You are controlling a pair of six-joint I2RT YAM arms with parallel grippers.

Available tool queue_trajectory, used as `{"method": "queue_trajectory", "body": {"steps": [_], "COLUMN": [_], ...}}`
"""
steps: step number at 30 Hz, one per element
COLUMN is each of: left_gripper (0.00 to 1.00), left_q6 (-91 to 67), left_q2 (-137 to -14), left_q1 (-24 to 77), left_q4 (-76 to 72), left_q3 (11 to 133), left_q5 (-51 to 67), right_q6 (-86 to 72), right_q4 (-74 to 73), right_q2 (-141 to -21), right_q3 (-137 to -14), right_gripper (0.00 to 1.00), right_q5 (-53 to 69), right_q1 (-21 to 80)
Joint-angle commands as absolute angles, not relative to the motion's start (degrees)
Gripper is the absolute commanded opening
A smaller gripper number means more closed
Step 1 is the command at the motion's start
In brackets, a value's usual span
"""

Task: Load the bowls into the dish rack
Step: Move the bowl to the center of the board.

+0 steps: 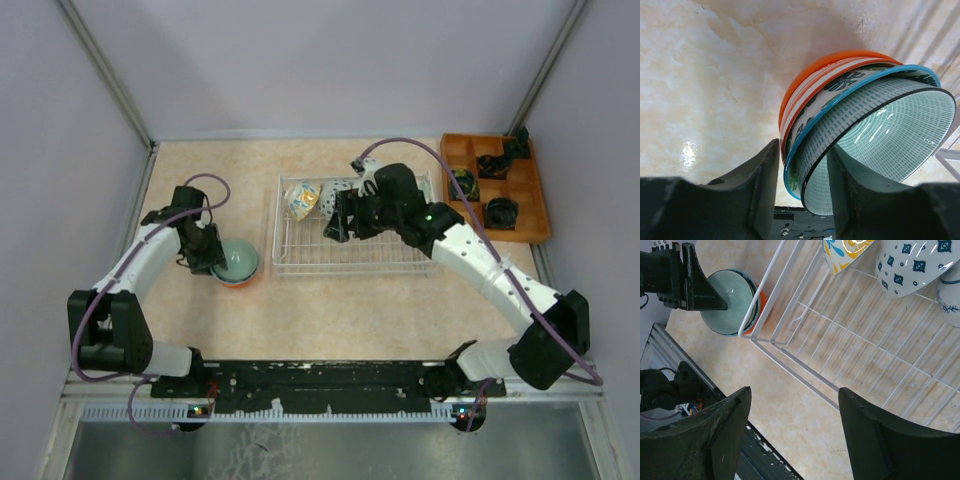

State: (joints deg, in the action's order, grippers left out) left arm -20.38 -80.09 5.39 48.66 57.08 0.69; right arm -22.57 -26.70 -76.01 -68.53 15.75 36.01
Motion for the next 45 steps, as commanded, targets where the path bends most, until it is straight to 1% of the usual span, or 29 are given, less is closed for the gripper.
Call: {"method": "queue_trajectory", "body": {"steps": [1, 9, 16, 20, 28, 32, 35, 36, 37, 38, 45], "left_gripper": [0.51, 0.62, 0.68, 0.69, 0.73, 0.78, 0.83, 0.86, 0.97, 0.99, 1.0], "left_q6": [-20.7, -21.07, -20.09, -20.05, -20.06, -20.0, -20.21, -20.38, -20.47, -20.63, -22.78], "left_q2": [-79.75, -76.98, -74.74, -74.16, -70.24, -67.91, -65.84, -65.38, -65.0, -64.63, -62.31], "left_q1": [5.58, 5.57, 5.55, 5.54, 5.55, 5.54, 5.54, 5.55, 5.55, 5.54, 5.54], "left_q4": [48.78, 51.08, 52.72, 53.34, 54.86, 55.0, 54.16, 54.12, 54.13, 54.07, 51.7], "left_q3": [58.51, 63.27, 68.93, 70.78, 75.66, 77.43, 78.96, 79.78, 80.53, 81.3, 83.84], "left_q5": [2.41, 3.16, 5.19, 7.73, 12.63, 14.48, 15.38, 15.64, 15.96, 16.08, 18.23], "right_q6": [-22.15, -21.93, -21.8, -21.96, -21.96, -21.74, -21.54, -21.6, -21.55, -21.61, -21.45], "right_q4": [-26.73, -27.56, -28.29, -28.67, -29.91, -29.97, -29.7, -29.44, -29.02, -28.74, -27.77], "right_q2": [-73.41, -73.56, -73.35, -73.0, -72.45, -73.83, -75.18, -75.69, -76.18, -76.68, -81.24], "right_q3": [-69.75, -70.45, -70.29, -70.31, -70.59, -71.81, -72.79, -72.97, -73.15, -73.25, -75.69], "right_gripper": [0.71, 0.71, 0.72, 0.72, 0.77, 0.78, 0.78, 0.78, 0.78, 0.78, 0.77], "right_q5": [15.07, 14.42, 13.71, 13.38, 13.34, 14.62, 15.99, 16.51, 16.86, 17.07, 17.76], "right_q1": [36.69, 37.63, 38.27, 38.82, 40.46, 40.6, 40.76, 40.84, 41.05, 41.38, 45.37]}}
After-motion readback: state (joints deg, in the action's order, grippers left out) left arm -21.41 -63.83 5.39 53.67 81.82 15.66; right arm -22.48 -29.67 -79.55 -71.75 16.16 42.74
